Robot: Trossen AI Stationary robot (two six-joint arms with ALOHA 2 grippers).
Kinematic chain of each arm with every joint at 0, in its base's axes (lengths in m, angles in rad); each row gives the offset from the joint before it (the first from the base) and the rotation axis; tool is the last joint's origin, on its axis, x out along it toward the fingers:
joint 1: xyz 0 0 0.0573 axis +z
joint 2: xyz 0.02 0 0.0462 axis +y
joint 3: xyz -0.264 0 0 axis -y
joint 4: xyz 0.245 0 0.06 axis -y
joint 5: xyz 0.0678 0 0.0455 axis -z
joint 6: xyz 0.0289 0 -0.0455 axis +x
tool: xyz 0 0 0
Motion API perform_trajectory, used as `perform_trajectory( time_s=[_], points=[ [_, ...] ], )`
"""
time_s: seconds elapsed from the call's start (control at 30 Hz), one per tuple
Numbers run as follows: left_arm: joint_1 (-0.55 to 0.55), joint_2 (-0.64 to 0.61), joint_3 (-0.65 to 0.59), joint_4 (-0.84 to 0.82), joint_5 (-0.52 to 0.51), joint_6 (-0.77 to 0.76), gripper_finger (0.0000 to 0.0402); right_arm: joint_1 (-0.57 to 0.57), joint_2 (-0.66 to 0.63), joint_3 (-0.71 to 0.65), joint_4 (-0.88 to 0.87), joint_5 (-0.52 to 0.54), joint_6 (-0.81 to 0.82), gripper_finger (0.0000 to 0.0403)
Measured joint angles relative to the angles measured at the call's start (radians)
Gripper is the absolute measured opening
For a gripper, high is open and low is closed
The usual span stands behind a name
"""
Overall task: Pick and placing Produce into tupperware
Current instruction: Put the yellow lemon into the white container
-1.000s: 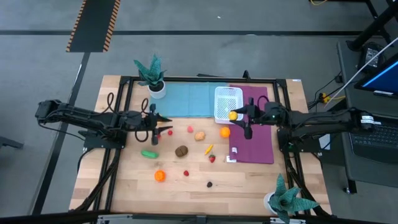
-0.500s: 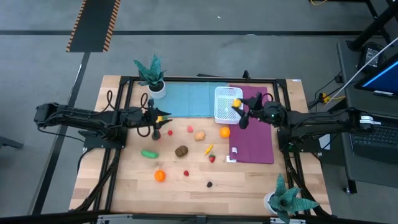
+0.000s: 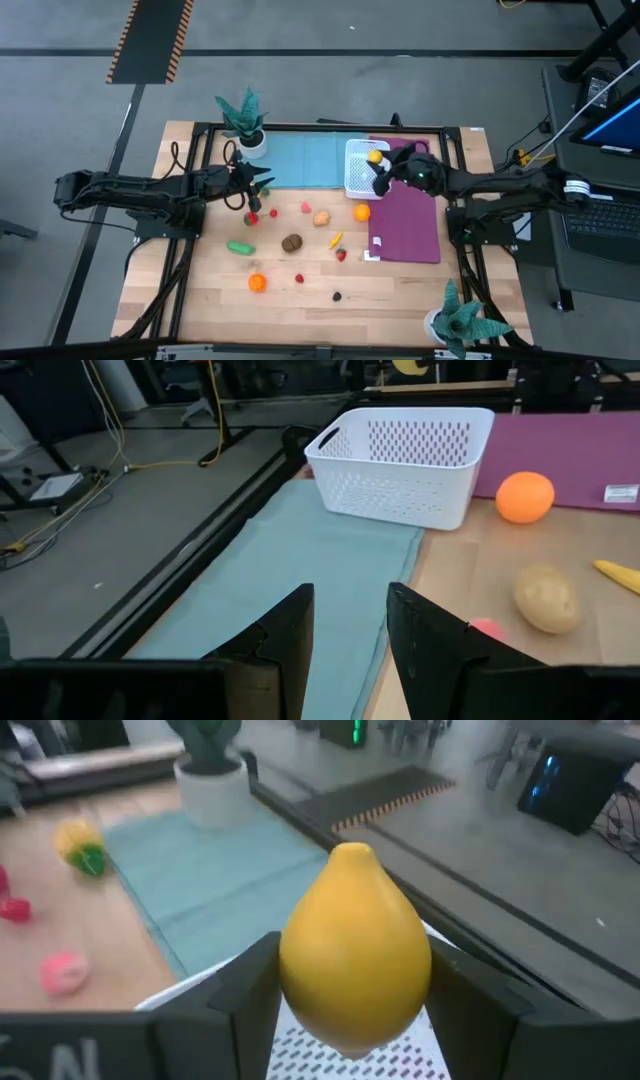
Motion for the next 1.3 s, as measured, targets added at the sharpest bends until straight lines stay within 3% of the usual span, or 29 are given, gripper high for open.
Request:
perform_trajectory(
  time_s=[0.27,0.5,0.7,1.3],
  points=[
    [0.000,0.000,0.000,-0.007,0.000,0.000,0.0121,-0.059,0.125,0.262,-0.432,-0.009,-0.021,0.0209],
    [0.000,0.000,0.000,-0.007,0.000,0.001,0.0121,-0.117,0.207,0.428,-0.671,-0.177,-0.081,0.0209],
    [-0.001,0.000,0.000,-0.007,0.000,0.001,0.0121,-0.149,0.280,0.528,-0.856,-0.216,-0.156,0.0209],
    [-0.001,0.000,0.000,-0.008,0.000,0.002,0.0121,-0.235,0.435,0.606,-0.854,-0.260,-0.213,0.0209]
  ],
)
